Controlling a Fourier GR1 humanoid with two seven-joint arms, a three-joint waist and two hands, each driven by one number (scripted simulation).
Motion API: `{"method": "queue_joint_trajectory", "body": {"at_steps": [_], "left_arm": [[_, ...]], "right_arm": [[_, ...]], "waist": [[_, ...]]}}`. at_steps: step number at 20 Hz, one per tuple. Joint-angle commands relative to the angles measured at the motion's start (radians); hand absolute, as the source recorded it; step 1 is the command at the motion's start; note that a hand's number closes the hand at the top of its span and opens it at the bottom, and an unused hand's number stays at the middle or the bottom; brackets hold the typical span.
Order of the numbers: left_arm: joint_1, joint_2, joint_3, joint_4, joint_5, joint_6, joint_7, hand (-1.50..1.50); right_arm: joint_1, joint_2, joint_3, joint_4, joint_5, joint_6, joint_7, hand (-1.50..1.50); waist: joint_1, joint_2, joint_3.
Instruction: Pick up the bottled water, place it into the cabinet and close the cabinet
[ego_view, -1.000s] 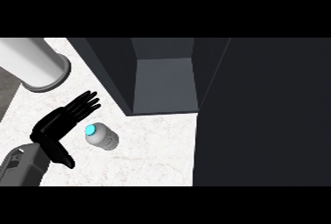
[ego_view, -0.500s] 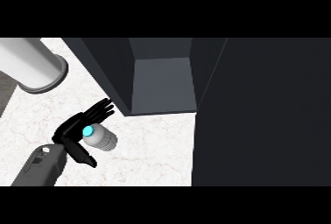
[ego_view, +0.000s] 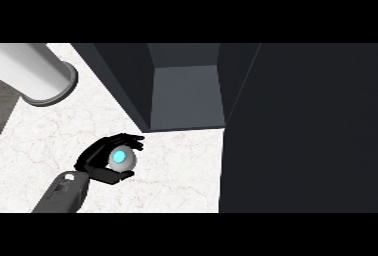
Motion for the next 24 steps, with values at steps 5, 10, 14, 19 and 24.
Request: {"method": "queue_joint_trajectory", "body": {"at_steps": [5, 10, 14, 19, 24], "left_arm": [[-0.014, -0.008, -0.09, 0.067, -0.111, 0.02, -0.304, 1.5], [-0.003, -0.007, -0.156, 0.039, -0.176, 0.136, -0.489, 1.5], [0.083, -0.088, -0.02, 0.086, -0.098, 0.492, -0.405, 1.5], [0.157, -0.181, 0.052, 0.036, -0.032, 0.662, -0.377, 1.5], [0.095, -0.199, 0.054, 0.028, -0.021, 0.645, -0.322, 1.5]], "right_arm": [[0.045, -0.042, 0.035, -0.109, 0.056, -0.011, 0.005, -1.5], [0.052, -0.053, 0.039, -0.099, 0.034, -0.021, 0.001, -1.5], [0.087, -0.065, 0.009, -0.095, 0.03, -0.051, -0.021, -1.5], [0.103, -0.085, 0.004, -0.117, 0.036, -0.062, -0.035, -1.5], [0.14, -0.108, 0.06, -0.135, 0.066, -0.083, -0.058, -1.5]], "waist": [[-0.013, 0.003, -0.004], [0.001, 0.0, -0.002], [0.033, -0.01, 0.003], [0.048, -0.015, 0.005], [0.041, -0.014, 0.005]]}}
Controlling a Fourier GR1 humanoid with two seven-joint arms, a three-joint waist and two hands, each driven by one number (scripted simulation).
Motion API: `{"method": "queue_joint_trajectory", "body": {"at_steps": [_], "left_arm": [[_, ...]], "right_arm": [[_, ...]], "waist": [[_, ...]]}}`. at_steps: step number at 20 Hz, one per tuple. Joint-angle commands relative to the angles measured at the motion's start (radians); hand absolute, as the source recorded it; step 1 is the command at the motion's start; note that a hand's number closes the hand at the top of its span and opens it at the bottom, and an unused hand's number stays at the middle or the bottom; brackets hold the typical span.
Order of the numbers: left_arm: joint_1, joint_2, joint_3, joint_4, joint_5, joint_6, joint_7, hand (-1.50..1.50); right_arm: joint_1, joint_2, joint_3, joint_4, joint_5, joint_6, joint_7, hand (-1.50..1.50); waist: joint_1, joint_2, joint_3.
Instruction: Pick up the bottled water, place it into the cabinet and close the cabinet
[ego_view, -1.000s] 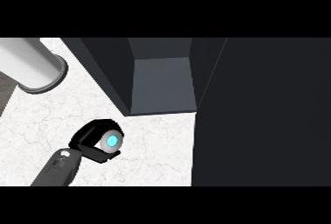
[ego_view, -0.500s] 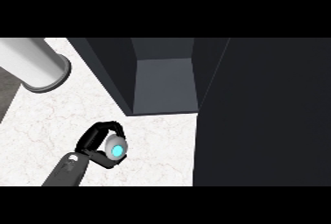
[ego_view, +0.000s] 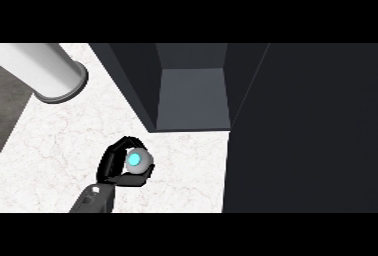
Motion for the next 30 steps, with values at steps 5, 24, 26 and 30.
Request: {"method": "queue_joint_trajectory", "body": {"at_steps": [5, 24, 26, 30], "left_arm": [[0.057, -0.062, -0.147, -0.101, 0.086, 0.099, 0.105, 1.5], [-0.344, -0.063, -0.432, -0.185, 0.395, 0.544, 0.546, 1.5], [-0.446, -0.063, -0.404, -0.133, 0.398, 0.572, 0.626, 1.5], [-0.518, -0.063, -0.427, -0.043, 0.485, 0.607, 0.622, 1.5]], "right_arm": [[0.102, -0.099, -0.026, -0.155, 0.012, -0.001, -0.017, -1.5], [0.142, -0.124, -0.05, -0.14, -0.019, -0.05, -0.086, -1.5], [0.103, -0.131, -0.088, -0.125, -0.062, -0.033, -0.079, -1.5], [0.118, -0.154, -0.144, -0.113, -0.131, 0.007, -0.126, -1.5]], "waist": [[0.001, 0.003, -0.003], [-0.022, 0.012, -0.003], [-0.017, 0.014, -0.003], [-0.034, 0.019, -0.003]]}}
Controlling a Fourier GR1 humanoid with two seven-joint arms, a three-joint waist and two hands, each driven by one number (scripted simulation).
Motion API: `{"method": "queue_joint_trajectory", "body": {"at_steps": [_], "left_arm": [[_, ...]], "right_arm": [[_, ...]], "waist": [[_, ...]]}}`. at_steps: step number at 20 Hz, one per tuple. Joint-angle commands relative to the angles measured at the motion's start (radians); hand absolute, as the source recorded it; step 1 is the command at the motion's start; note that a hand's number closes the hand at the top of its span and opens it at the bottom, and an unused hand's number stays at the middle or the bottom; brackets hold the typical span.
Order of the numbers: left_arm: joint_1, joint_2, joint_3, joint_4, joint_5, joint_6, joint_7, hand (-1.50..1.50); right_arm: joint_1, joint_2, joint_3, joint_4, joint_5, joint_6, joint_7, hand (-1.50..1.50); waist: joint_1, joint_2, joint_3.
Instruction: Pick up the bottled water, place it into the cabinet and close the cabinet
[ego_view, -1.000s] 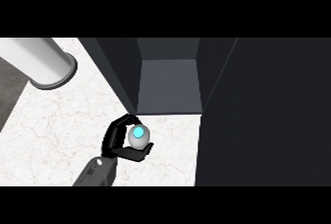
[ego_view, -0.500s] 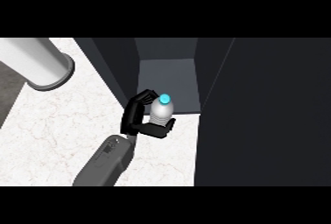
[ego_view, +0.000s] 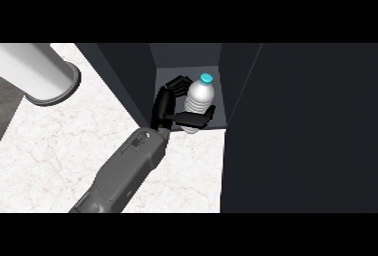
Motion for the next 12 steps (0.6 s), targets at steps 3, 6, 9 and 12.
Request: {"method": "queue_joint_trajectory", "body": {"at_steps": [3, 6, 9, 12], "left_arm": [[-0.155, 0.0, 0.074, 0.163, 0.081, 0.003, 0.024, 1.5], [-0.165, 0.0, 0.08, 0.277, 0.053, 0.08, -0.045, 1.5], [-0.268, 0.007, 0.103, 0.346, 0.049, 0.149, 0.003, 1.5], [-0.295, 0.0, 0.05, 0.433, -0.029, 0.258, -0.028, 1.5]], "right_arm": [[0.033, -0.019, -0.016, -0.11, -0.071, 0.017, 0.037, -1.5], [0.034, -0.023, -0.041, -0.041, -0.076, 0.049, -0.037, -1.5], [0.065, -0.03, -0.046, -0.097, -0.066, 0.045, -0.013, -1.5], [0.02, -0.028, -0.064, -0.067, -0.097, 0.062, -0.023, -1.5]], "waist": [[0.0, 0.007, 0.0], [-0.018, 0.009, 0.0], [-0.021, 0.011, 0.0], [-0.024, 0.021, 0.001]]}}
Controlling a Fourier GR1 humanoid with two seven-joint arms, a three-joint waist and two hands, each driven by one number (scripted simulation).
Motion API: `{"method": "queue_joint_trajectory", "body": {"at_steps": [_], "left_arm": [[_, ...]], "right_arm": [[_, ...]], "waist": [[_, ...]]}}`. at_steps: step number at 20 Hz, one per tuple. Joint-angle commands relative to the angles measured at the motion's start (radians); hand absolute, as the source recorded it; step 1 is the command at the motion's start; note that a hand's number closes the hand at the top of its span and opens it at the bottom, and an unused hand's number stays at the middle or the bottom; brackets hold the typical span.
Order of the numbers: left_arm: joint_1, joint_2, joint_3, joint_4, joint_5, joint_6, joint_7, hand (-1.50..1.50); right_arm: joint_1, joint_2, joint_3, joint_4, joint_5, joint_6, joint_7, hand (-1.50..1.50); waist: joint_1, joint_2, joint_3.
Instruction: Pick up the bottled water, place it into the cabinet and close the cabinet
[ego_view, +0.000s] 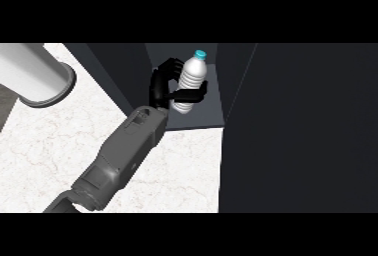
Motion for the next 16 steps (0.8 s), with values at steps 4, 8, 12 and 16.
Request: {"method": "queue_joint_trajectory", "body": {"at_steps": [4, 8, 12, 16], "left_arm": [[-0.141, 0.008, -0.03, 0.206, -0.102, 0.187, 0.028, -1.5], [-0.163, 0.023, -0.017, 0.262, -0.108, 0.209, 0.014, -1.5], [-0.152, 0.024, 0.022, 0.238, -0.082, 0.153, -0.082, -1.5], [-0.153, 0.01, 0.112, 0.126, -0.007, 0.1, -0.213, -1.5]], "right_arm": [[0.013, -0.012, -0.019, -0.045, -0.072, 0.034, 0.009, -1.5], [0.013, 0.002, -0.037, -0.032, -0.082, 0.04, -0.011, -1.5], [0.002, -0.01, -0.048, -0.065, -0.089, 0.056, -0.003, -1.5], [0.009, -0.004, -0.025, -0.05, -0.065, 0.061, -0.003, -1.5]], "waist": [[-0.011, 0.005, 0.001], [-0.006, 0.005, 0.0], [-0.012, 0.017, -0.002], [0.002, 0.012, -0.004]]}}
